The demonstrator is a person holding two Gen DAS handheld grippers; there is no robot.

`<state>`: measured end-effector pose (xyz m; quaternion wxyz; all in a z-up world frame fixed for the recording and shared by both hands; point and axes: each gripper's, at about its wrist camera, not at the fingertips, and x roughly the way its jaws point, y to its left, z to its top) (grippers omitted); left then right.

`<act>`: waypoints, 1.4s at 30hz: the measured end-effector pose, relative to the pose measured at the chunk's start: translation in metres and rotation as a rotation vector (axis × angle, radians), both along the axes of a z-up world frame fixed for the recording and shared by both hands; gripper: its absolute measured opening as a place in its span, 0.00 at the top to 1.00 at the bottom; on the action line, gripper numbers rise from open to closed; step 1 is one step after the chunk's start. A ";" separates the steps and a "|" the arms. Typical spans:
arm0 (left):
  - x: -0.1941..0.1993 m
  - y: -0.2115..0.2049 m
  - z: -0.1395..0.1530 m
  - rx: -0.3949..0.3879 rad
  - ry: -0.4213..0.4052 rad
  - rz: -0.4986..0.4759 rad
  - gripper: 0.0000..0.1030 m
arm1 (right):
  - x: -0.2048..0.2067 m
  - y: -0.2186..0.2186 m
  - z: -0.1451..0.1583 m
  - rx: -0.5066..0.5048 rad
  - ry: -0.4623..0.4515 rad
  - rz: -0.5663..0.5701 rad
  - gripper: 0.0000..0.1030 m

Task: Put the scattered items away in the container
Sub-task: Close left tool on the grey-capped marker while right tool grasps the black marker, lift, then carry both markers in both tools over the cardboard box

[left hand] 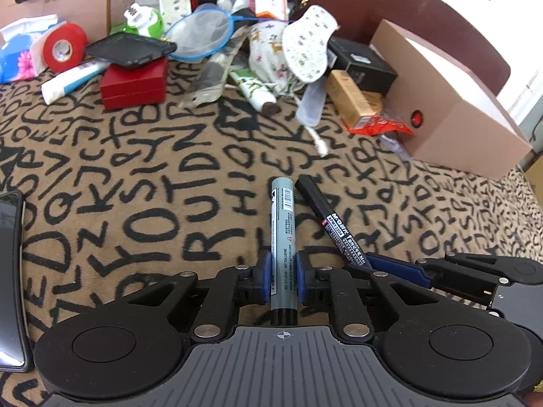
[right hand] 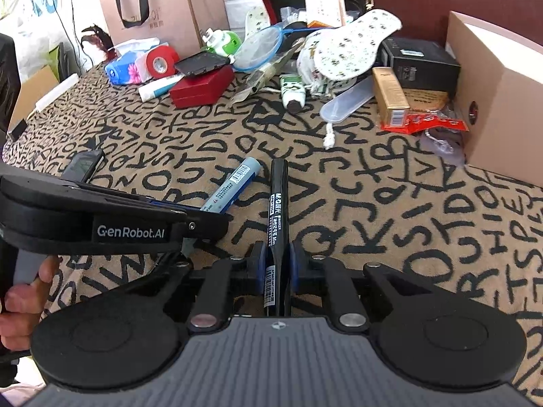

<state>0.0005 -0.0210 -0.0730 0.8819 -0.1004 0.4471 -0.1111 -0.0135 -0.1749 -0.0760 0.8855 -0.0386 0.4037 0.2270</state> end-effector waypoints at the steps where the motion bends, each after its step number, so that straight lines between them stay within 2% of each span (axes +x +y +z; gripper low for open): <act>1: 0.000 -0.003 0.002 -0.003 -0.005 -0.004 0.88 | -0.001 -0.003 0.002 0.004 -0.005 -0.008 0.84; 7: 0.003 -0.023 0.019 -0.009 -0.048 -0.036 0.88 | -0.004 -0.024 0.020 0.026 -0.057 -0.052 0.84; 15: 0.023 -0.060 0.062 -0.027 -0.163 -0.111 0.88 | 0.001 -0.063 0.062 0.032 -0.194 -0.132 0.84; 21: 0.044 -0.098 0.093 -0.033 -0.248 -0.182 0.88 | 0.012 -0.099 0.096 0.000 -0.312 -0.195 0.84; 26: 0.064 -0.129 0.112 -0.039 -0.287 -0.220 0.88 | 0.023 -0.128 0.115 -0.033 -0.379 -0.247 0.84; 35: 0.118 -0.197 0.133 -0.073 -0.311 -0.296 0.88 | 0.066 -0.179 0.132 -0.076 -0.431 -0.321 0.84; 42: 0.185 -0.240 0.127 -0.104 -0.266 -0.310 0.88 | 0.130 -0.220 0.123 -0.124 -0.385 -0.375 0.84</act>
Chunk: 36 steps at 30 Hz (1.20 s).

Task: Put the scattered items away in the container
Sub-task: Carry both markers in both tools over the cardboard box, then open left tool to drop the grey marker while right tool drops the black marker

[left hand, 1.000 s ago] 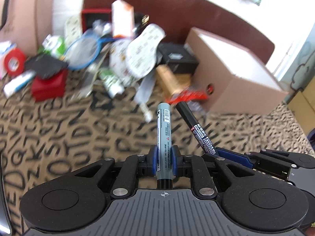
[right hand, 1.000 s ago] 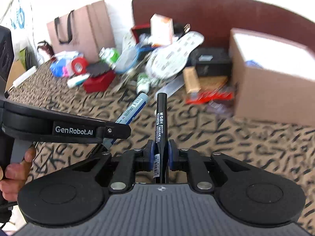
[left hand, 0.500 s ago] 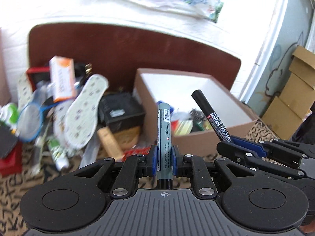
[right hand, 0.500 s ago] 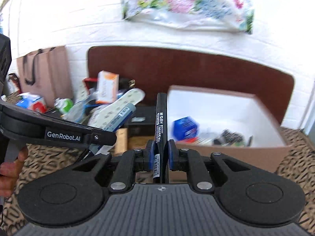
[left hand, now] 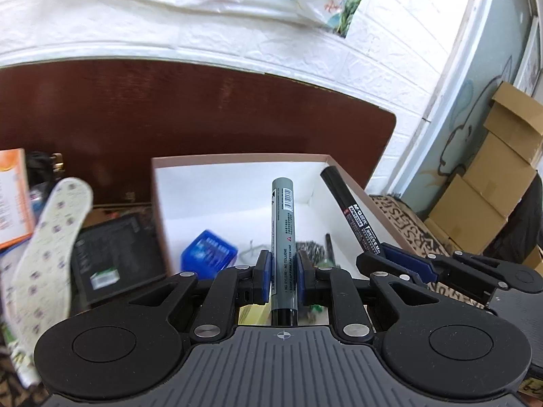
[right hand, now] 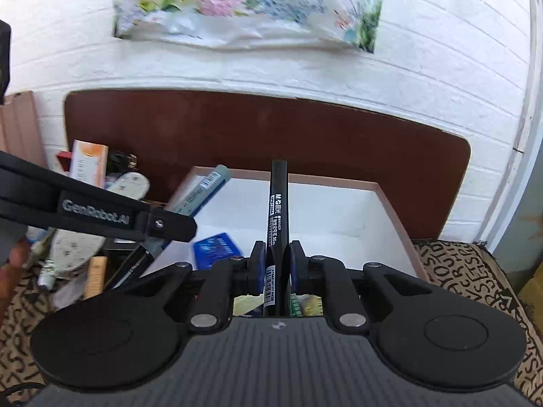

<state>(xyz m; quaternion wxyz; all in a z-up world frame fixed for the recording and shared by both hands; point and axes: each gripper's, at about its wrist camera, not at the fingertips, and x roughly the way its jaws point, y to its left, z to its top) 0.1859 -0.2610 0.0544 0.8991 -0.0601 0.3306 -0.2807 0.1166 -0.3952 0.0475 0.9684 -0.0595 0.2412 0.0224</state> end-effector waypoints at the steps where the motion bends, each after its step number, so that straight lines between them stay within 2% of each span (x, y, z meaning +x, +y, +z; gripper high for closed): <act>1: 0.008 -0.005 -0.002 0.001 0.007 0.002 0.88 | 0.011 -0.005 -0.003 -0.015 0.014 -0.012 0.84; 6: 0.057 -0.034 -0.024 -0.016 0.078 -0.006 0.88 | 0.055 -0.029 -0.023 -0.056 0.099 -0.046 0.84; 12: 0.104 -0.069 -0.056 0.016 0.142 -0.005 0.88 | 0.101 -0.052 -0.050 -0.079 0.216 -0.071 0.84; 17: 0.123 -0.087 -0.070 0.065 0.150 -0.020 0.88 | 0.131 -0.061 -0.068 -0.090 0.296 -0.087 0.84; 23: 0.135 -0.093 -0.074 0.060 0.174 -0.012 0.87 | 0.142 -0.063 -0.067 -0.109 0.324 -0.097 0.84; 24: 0.134 -0.093 -0.073 0.056 0.171 -0.019 0.66 | 0.143 -0.064 -0.066 -0.116 0.320 -0.107 0.81; 25: 0.132 -0.093 -0.072 0.055 0.160 -0.028 0.59 | 0.143 -0.065 -0.066 -0.113 0.321 -0.114 0.64; 26: 0.128 -0.093 -0.070 0.059 0.142 -0.026 0.49 | 0.142 -0.066 -0.066 -0.105 0.317 -0.116 0.54; 27: 0.125 -0.092 -0.068 0.055 0.122 -0.024 0.24 | 0.140 -0.066 -0.064 -0.099 0.302 -0.116 0.40; 28: 0.122 -0.091 -0.064 0.049 0.097 -0.014 0.08 | 0.137 -0.066 -0.062 -0.100 0.282 -0.112 0.37; 31: 0.112 -0.084 -0.055 0.030 0.029 0.025 0.01 | 0.128 -0.064 -0.054 -0.098 0.249 -0.098 0.21; 34: 0.110 -0.080 -0.049 0.017 0.047 0.020 0.00 | 0.122 -0.061 -0.048 -0.088 0.229 -0.070 0.15; 36: 0.110 -0.078 -0.047 0.014 0.064 0.028 0.00 | 0.119 -0.060 -0.045 -0.074 0.221 -0.062 0.07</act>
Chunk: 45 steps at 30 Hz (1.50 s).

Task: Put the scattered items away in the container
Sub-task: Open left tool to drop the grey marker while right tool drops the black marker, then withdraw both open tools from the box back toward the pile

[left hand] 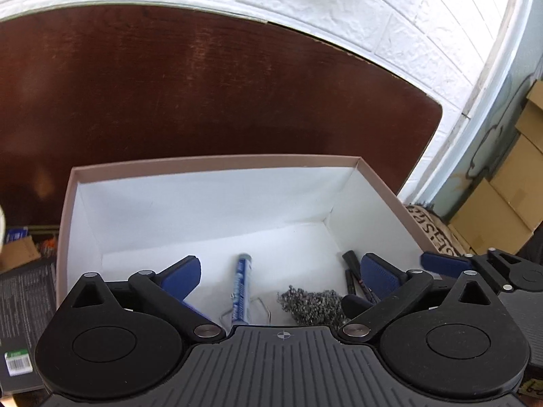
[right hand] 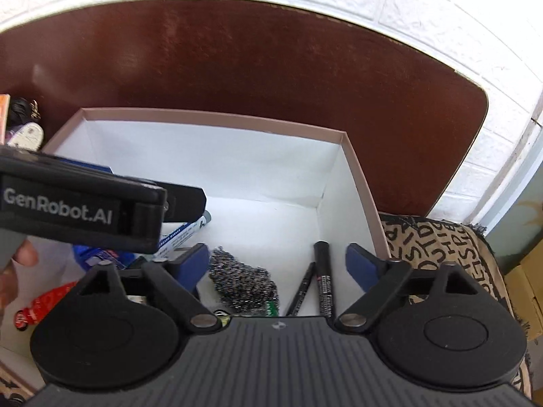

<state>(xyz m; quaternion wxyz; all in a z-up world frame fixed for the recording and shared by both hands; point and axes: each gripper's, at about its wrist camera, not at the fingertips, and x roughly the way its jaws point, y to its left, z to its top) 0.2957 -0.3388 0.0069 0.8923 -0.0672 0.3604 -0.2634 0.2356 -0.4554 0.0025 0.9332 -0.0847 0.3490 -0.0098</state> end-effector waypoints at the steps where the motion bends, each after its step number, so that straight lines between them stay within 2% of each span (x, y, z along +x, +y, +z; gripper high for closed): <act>1: -0.001 0.001 0.000 0.004 0.004 0.005 0.00 | -0.002 0.001 0.001 0.010 -0.002 0.004 0.03; 6: -0.010 0.005 0.001 0.033 0.019 0.009 0.00 | -0.009 0.005 0.006 0.008 0.003 0.004 0.01; 18: -0.046 0.023 0.023 0.019 0.003 -0.011 0.00 | -0.045 0.021 0.027 -0.026 -0.044 0.019 0.00; 29: -0.125 0.059 0.040 0.070 -0.111 -0.011 0.00 | -0.115 0.050 0.033 0.006 -0.138 0.039 0.00; 36: -0.185 0.101 0.024 0.079 -0.130 0.025 0.00 | -0.167 0.086 0.016 0.005 -0.161 0.076 0.00; 45: -0.240 0.163 -0.005 0.110 -0.072 0.073 0.00 | -0.213 0.132 -0.013 0.133 -0.090 0.096 0.00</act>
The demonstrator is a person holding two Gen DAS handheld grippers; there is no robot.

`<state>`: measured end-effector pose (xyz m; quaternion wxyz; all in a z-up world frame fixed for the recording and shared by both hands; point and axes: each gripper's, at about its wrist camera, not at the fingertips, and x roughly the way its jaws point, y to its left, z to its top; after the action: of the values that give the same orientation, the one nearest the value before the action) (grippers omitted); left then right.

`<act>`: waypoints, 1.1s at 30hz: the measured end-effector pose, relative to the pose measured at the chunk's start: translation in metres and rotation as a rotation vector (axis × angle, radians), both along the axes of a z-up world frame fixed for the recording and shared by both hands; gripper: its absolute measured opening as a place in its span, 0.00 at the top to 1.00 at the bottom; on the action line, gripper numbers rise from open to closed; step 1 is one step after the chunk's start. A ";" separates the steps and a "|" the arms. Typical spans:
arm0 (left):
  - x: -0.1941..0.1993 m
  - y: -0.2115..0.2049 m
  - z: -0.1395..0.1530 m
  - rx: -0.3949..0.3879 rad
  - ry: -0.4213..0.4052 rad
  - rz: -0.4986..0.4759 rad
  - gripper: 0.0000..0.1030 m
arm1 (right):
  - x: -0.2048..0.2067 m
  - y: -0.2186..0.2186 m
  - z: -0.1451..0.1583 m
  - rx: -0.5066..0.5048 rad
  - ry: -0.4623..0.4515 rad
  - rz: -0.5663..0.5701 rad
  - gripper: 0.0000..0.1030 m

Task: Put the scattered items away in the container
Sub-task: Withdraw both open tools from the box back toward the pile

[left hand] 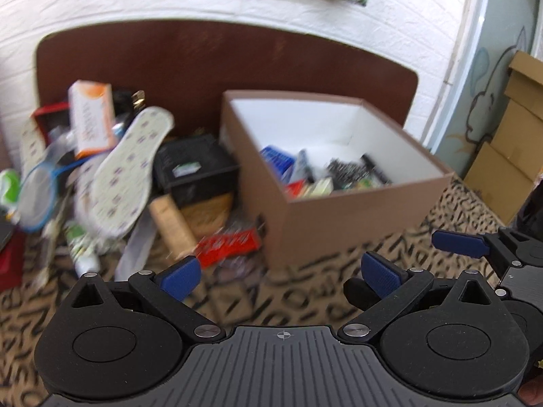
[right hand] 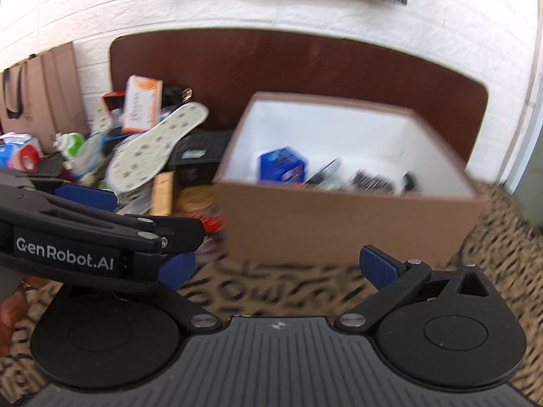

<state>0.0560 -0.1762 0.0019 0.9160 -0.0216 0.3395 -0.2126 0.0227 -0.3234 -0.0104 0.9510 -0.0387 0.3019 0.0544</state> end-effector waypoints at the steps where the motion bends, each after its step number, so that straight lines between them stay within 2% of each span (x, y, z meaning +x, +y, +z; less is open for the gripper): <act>1: -0.005 0.006 -0.002 0.004 0.005 0.008 0.00 | -0.003 0.005 -0.003 0.011 0.010 0.005 0.00; 12: -0.038 0.062 -0.023 0.007 0.085 0.076 0.00 | -0.035 0.060 -0.019 0.003 0.081 0.066 0.00; 17: -0.048 0.081 -0.025 0.003 0.096 0.103 0.00 | -0.042 0.079 -0.020 -0.008 0.092 0.093 0.00; 33: -0.043 0.120 -0.037 -0.036 0.144 0.167 0.00 | -0.035 0.120 -0.023 -0.059 0.114 0.158 0.00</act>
<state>0.0125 -0.0559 -0.0347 0.9031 -0.0815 0.3978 -0.1397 -0.0125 -0.2029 -0.0338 0.9234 -0.0872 0.3531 0.1224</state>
